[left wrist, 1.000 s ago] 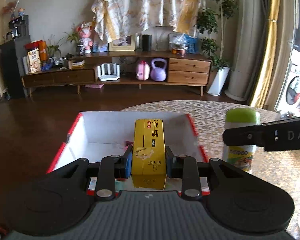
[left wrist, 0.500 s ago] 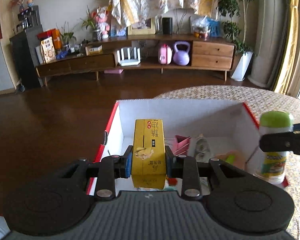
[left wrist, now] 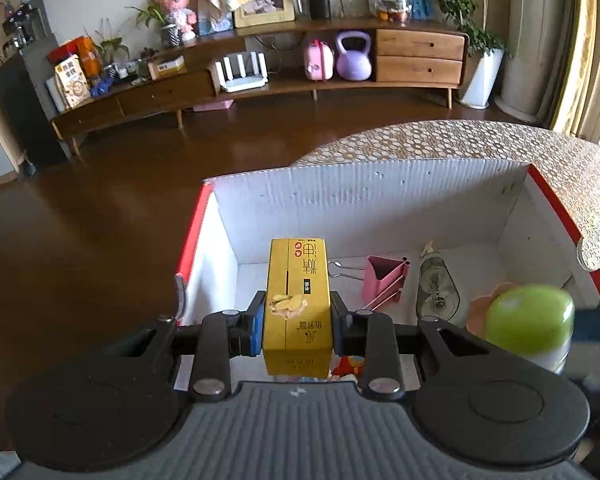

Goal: Organize rigid objects
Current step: 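Lower the jar and yellow box into the red box and open both tools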

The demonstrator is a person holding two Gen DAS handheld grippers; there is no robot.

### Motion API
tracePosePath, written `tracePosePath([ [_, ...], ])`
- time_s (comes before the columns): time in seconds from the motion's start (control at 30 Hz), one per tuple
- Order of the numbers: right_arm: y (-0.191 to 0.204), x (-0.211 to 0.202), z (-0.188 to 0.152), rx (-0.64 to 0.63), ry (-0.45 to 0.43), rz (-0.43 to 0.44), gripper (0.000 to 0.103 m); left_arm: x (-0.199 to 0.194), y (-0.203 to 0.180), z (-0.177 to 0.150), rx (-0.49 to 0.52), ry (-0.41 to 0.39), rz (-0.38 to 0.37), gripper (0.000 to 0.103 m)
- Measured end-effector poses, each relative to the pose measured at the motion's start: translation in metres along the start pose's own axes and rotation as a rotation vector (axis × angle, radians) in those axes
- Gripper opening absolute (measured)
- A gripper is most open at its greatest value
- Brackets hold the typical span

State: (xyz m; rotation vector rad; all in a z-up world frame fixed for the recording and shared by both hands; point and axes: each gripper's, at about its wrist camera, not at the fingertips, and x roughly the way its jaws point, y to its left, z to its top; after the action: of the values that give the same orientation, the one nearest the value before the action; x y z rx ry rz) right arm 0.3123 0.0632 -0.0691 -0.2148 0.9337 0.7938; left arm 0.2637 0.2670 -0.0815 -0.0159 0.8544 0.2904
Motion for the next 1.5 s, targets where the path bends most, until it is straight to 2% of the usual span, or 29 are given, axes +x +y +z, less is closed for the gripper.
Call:
tracePosePath([
  [0.17,0.004,0.013,-0.002,0.001,0.029,-0.007,0.043,0.017,-0.01,0.003,0.027,0.059,-0.021,0.03],
  [0.5,0.005,0.029,0.006,0.005,0.03,-0.037,0.043,0.039,-0.009,0.007,0.02,0.208,-0.066,0.03],
  [0.87,0.005,0.027,0.007,0.012,0.041,-0.051,0.046,0.04,-0.018,0.011,0.092,0.241,-0.052,0.031],
  [0.93,0.006,0.025,0.007,0.016,0.033,-0.032,0.049,0.037,-0.017,0.01,0.085,0.23,-0.047,0.033],
  [1.0,0.005,0.02,0.006,0.014,0.024,-0.012,0.049,0.035,-0.016,0.011,0.078,0.218,-0.023,0.043],
  [1.07,0.004,0.015,0.004,0.009,0.018,-0.015,0.049,0.031,-0.013,0.012,0.059,0.201,-0.025,0.046],
  [1.33,0.0,-0.008,0.0,0.029,-0.027,0.001,0.05,0.002,-0.011,0.006,0.036,0.122,-0.042,0.047],
  [1.5,-0.003,-0.027,-0.007,0.026,-0.064,0.016,0.053,-0.028,-0.015,-0.001,0.044,0.043,-0.02,0.059],
])
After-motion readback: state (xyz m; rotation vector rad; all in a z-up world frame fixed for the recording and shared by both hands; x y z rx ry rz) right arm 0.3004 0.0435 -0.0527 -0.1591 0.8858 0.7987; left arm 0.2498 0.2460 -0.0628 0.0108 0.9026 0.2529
